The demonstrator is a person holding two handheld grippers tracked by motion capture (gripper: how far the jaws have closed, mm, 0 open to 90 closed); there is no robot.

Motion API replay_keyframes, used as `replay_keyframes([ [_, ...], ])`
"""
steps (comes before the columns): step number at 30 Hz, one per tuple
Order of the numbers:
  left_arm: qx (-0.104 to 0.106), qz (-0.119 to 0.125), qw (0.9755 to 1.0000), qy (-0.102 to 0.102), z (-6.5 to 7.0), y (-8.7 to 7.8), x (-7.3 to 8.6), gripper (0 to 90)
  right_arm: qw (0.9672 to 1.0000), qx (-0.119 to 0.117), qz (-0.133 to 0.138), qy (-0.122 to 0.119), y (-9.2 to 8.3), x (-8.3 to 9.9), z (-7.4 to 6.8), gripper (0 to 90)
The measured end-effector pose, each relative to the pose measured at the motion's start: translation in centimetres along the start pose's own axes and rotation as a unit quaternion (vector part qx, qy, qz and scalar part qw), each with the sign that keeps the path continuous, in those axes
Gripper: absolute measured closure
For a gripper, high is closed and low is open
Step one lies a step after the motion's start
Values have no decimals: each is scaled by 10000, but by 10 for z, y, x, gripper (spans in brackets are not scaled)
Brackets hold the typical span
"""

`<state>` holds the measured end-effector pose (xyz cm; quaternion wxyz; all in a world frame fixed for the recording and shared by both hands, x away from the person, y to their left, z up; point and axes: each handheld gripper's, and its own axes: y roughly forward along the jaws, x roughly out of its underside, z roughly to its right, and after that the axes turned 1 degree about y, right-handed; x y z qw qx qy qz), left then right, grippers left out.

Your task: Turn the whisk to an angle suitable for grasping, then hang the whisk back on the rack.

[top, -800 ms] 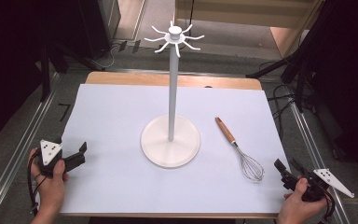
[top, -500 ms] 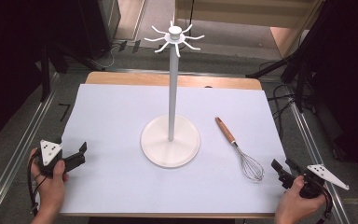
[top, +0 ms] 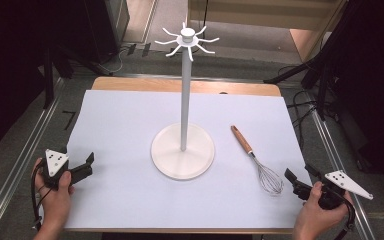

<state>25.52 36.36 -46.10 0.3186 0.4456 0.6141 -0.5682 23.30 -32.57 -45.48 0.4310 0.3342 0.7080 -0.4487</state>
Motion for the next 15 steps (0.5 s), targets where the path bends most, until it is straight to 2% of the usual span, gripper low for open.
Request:
replay_keyframes([
  [1,-13,5,10000,15,0,0,0,139,9999,-103,-41,-124,1,-3,-3,171],
  [3,-15,3,10000,15,1,0,0,139,9991,-102,-252,-313,5,-9,-9,191],
  [6,-26,-6,10000,40,1,0,0,139,9972,-245,-517,-487,12,-15,-14,266],
  [9,-50,17,9999,104,2,-1,0,140,9937,-323,-895,-588,21,-22,-16,305],
  [12,-53,35,9999,127,3,-1,0,141,9891,-268,-1253,-720,30,-31,-18,334],
  [15,-48,56,9999,108,3,-1,1,141,9857,-238,-1447,-830,36,-40,-19,352],
])
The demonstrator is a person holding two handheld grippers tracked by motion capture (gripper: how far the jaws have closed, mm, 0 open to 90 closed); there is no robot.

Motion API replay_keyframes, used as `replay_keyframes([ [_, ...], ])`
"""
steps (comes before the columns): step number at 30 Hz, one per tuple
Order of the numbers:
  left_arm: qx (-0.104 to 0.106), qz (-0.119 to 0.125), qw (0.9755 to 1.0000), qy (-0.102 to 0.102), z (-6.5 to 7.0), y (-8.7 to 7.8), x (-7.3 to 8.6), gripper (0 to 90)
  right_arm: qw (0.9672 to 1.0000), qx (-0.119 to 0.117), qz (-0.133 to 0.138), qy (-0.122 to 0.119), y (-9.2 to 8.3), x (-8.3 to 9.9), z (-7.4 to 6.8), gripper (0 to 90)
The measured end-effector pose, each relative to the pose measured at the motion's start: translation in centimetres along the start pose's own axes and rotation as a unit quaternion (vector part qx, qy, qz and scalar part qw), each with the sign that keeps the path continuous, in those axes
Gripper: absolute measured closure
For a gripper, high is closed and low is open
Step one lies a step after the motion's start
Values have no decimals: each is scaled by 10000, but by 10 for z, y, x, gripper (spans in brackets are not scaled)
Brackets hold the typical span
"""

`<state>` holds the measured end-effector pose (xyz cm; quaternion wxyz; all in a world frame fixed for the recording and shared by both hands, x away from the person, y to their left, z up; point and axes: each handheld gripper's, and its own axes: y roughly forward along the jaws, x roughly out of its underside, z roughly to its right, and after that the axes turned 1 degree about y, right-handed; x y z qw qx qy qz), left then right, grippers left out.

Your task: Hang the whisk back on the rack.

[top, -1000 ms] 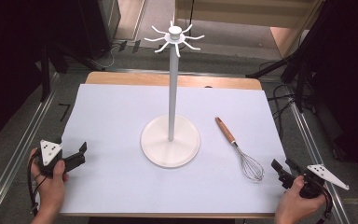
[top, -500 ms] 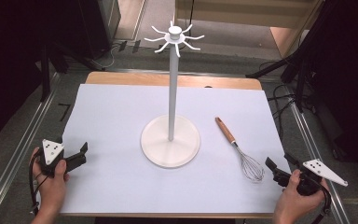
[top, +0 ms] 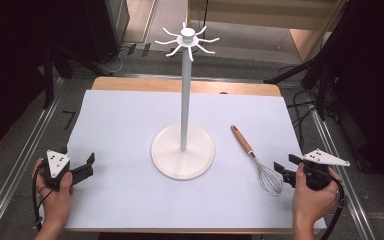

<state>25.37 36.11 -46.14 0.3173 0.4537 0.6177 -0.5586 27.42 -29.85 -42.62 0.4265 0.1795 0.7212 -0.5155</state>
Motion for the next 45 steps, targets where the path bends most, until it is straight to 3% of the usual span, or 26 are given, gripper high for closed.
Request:
replay_keyframes([
  [4,8,1,10000,24,0,0,0,142,9993,-201,-311,-40,8,-15,2,355],
  [8,13,-12,10000,14,0,0,0,142,9968,-156,-737,-250,16,-34,-2,356],
  [12,21,-18,10000,-1,0,0,0,142,9935,-141,-1096,-272,23,-49,-6,357],
  [21,42,-13,10000,0,-1,0,0,142,9837,-124,-1755,-378,49,-71,-8,413],
  [23,37,-14,10000,0,0,0,0,142,9788,-40,-1990,-494,59,-74,-9,421],
  [31,56,17,10000,-26,-1,0,0,142,9726,-234,-2278,-402,84,-83,-15,537],
  [37,64,9,10000,-36,-1,0,0,142,9639,-151,-2603,-534,100,-94,-24,539],
  [40,65,9,10000,-44,-1,0,0,142,9621,-205,-2677,-488,107,-98,-26,552],
  [42,66,7,10000,-44,-1,0,0,142,9577,-166,-2831,-485,111,-101,-28,568],
  [45,72,1,10000,-48,-2,0,0,142,9543,-167,-2966,-336,117,-103,-28,574],
])
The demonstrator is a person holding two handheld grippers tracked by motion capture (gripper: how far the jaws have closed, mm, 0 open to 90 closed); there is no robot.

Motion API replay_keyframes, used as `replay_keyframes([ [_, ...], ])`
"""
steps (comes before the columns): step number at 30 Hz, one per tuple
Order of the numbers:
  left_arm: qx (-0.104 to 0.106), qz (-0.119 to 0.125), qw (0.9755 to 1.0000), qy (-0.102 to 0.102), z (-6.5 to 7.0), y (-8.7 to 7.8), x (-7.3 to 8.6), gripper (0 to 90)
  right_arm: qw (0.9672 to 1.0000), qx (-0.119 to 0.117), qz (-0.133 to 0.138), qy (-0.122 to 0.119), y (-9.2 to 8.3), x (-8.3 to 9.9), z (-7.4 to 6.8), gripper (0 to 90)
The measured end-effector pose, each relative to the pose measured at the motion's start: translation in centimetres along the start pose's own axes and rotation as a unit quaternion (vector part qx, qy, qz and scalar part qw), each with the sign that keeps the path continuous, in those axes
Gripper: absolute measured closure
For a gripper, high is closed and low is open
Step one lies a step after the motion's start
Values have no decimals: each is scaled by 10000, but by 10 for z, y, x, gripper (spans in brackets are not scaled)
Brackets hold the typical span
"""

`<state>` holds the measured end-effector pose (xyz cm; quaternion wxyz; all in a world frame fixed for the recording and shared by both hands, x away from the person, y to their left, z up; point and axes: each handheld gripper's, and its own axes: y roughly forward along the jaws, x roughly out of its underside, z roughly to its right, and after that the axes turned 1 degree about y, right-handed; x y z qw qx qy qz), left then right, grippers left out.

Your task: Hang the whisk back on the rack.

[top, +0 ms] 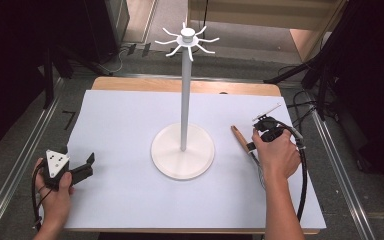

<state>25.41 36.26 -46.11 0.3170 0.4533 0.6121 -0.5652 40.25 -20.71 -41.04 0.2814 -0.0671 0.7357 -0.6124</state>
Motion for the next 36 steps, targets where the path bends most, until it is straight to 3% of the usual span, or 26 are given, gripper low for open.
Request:
replay_keyframes([
  [12,0,0,10000,4,0,0,0,142,9992,-56,-384,35,20,-12,4,600],
  [16,-3,-2,10000,6,0,0,0,142,9985,-180,-506,83,27,-16,4,635],
  [30,-6,-7,10000,15,0,0,0,142,9959,85,-887,143,44,-23,-1,671],
  [36,-14,-22,10000,26,0,0,0,142,9957,117,-905,156,45,-24,-2,671],
])
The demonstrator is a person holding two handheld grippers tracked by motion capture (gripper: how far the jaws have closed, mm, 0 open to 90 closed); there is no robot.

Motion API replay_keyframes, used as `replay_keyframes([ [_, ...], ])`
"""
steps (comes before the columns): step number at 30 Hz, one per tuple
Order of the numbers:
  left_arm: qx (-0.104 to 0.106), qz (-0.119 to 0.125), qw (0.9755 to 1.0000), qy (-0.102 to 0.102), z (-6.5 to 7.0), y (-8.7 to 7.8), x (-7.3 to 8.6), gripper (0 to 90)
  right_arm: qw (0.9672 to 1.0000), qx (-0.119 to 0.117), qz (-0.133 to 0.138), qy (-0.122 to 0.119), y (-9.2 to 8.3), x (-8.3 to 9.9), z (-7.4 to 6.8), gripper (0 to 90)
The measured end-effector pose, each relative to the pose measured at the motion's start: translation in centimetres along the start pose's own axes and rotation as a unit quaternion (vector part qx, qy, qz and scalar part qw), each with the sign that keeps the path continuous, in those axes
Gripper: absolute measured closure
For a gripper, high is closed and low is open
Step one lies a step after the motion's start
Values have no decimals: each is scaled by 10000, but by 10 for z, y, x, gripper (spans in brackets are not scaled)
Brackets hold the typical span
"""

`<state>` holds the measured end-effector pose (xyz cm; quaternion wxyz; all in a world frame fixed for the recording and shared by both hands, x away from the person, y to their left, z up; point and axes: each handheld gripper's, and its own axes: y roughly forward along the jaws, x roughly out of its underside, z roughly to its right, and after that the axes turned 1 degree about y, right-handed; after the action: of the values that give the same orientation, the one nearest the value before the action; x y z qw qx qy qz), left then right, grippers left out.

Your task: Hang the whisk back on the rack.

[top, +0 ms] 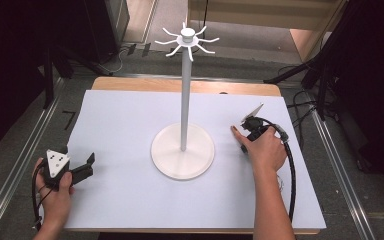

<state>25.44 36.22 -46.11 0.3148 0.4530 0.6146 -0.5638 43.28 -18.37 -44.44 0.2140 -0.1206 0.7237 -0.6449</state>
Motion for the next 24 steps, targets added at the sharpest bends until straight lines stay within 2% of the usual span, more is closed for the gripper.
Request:
replay_keyframes([
  [11,10,-3,10000,-6,0,0,0,142,9999,164,-47,-9,0,0,-4,699],
  [14,18,-7,10000,-15,0,0,0,142,9999,145,-2,-47,0,1,-3,700],
  [19,16,-5,10000,-15,-1,0,0,142,9997,99,168,-131,-1,6,-2,702],
  [24,20,-17,10000,-25,-1,0,0,142,9978,97,604,-240,-11,14,-2,702],
])
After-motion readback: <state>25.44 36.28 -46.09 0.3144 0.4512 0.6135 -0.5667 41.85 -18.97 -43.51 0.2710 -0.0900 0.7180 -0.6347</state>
